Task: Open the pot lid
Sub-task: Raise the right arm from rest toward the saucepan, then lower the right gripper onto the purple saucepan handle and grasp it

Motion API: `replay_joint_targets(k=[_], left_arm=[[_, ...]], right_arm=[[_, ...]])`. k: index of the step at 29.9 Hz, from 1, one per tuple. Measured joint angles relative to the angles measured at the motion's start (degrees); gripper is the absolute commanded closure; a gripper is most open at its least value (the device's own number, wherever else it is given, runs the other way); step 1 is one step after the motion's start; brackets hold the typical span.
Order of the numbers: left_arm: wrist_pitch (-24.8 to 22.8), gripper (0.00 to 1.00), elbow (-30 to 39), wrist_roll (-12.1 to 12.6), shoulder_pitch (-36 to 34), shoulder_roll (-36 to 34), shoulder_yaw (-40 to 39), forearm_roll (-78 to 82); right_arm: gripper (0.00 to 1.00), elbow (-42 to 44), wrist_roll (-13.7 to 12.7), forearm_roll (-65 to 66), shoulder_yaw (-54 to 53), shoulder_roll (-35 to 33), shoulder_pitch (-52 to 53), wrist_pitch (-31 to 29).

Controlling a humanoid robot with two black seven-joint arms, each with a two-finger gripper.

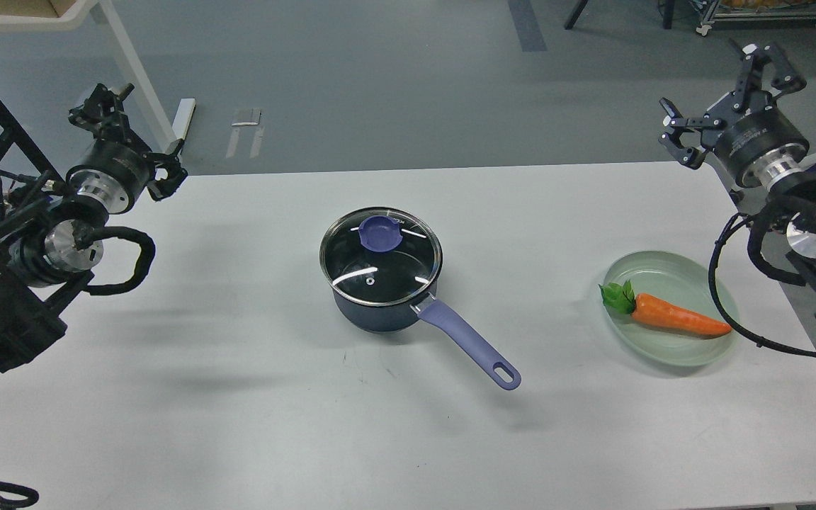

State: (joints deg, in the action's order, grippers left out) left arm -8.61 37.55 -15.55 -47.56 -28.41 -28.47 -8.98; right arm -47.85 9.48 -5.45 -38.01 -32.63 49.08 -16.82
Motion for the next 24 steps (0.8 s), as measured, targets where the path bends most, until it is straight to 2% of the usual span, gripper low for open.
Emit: replay_joint_targets(k=[5,12,17,24], left_arm=[[-0.24,0.01,-0.05,-0.18,-0.06,0.06,-0.01,0.39],[-0.47,0.01,0.29,-0.45,0.24,-0.69,-0.01,0.37],[-0.69,0.01,0.93,-0.46,0.28,-1.56,-0.01,0.27],[-0.63,0.01,2.47,-0.46,0.52,-1.80,-0.01,0.27]], right_arm=[[0.00,-5.42,-0.05,2.33,17.96,-5.18,12.22,-0.05],[0.00,-14.39,-0.46,16.06,39.32,-6.27,29.03,1.85],[0.01,-24.59,-0.61,27.53,54.60,-4.65,39.48,6.09],[0.02,-34.92,-1.03,37.07,67.64,0.72,48.36,8.80]])
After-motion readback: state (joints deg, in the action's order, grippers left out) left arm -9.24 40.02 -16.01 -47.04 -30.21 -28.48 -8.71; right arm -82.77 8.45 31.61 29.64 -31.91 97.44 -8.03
